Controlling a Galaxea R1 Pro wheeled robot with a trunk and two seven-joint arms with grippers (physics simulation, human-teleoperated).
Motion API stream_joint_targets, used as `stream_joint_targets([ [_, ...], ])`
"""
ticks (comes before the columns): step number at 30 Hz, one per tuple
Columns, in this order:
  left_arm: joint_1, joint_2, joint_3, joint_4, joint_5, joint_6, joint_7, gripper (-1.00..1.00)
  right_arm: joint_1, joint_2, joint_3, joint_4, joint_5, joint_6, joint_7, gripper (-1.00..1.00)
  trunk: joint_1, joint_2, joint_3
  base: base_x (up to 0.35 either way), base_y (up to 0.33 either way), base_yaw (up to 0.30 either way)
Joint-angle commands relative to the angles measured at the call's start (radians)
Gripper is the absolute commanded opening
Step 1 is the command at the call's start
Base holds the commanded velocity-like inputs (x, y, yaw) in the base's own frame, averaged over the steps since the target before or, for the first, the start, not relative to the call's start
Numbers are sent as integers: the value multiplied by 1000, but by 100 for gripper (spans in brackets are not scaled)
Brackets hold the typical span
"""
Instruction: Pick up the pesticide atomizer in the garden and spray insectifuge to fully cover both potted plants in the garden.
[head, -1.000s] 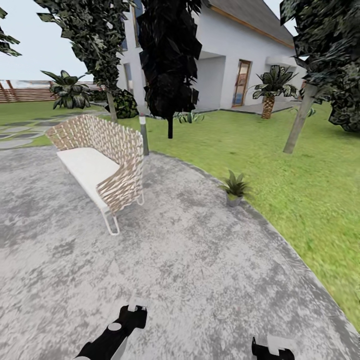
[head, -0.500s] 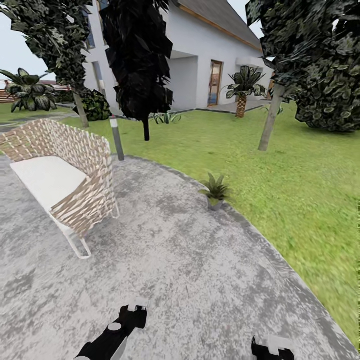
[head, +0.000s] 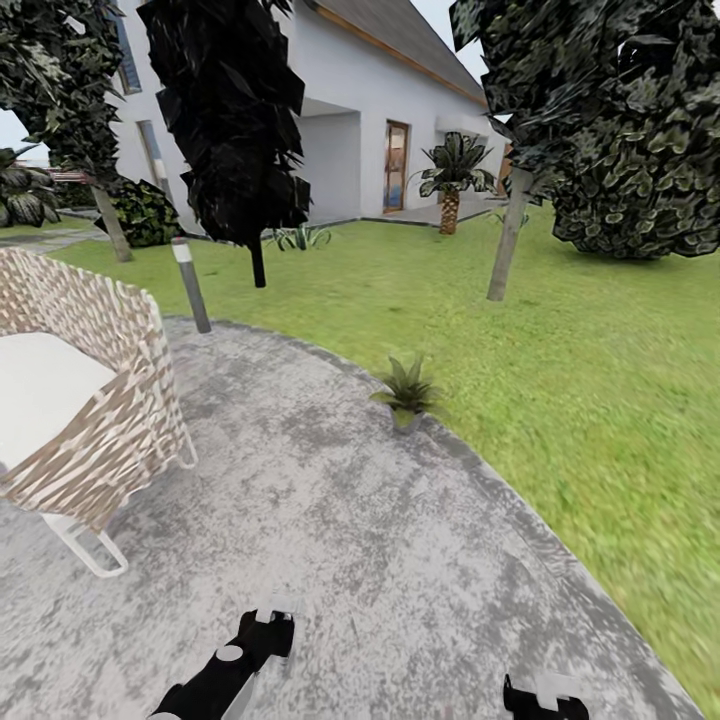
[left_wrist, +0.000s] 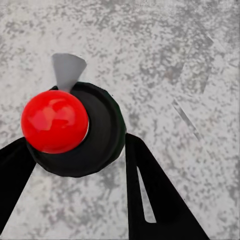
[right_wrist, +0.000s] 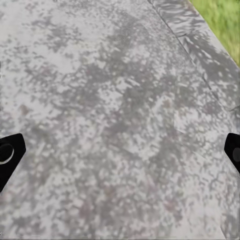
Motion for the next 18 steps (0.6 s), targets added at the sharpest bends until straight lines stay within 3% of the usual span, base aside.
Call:
stream_joint_targets([
  [1,0,0,0,0,-10,-3,-1,-100,-1,0,-6,0,11,-2,-5,100,0,0,-1,339,0,-5],
  [18,0,0,1,0,-10,-3,-1,-100,-1,-1,-6,0,12,-1,-6,100,0,0,-1,339,0,0],
])
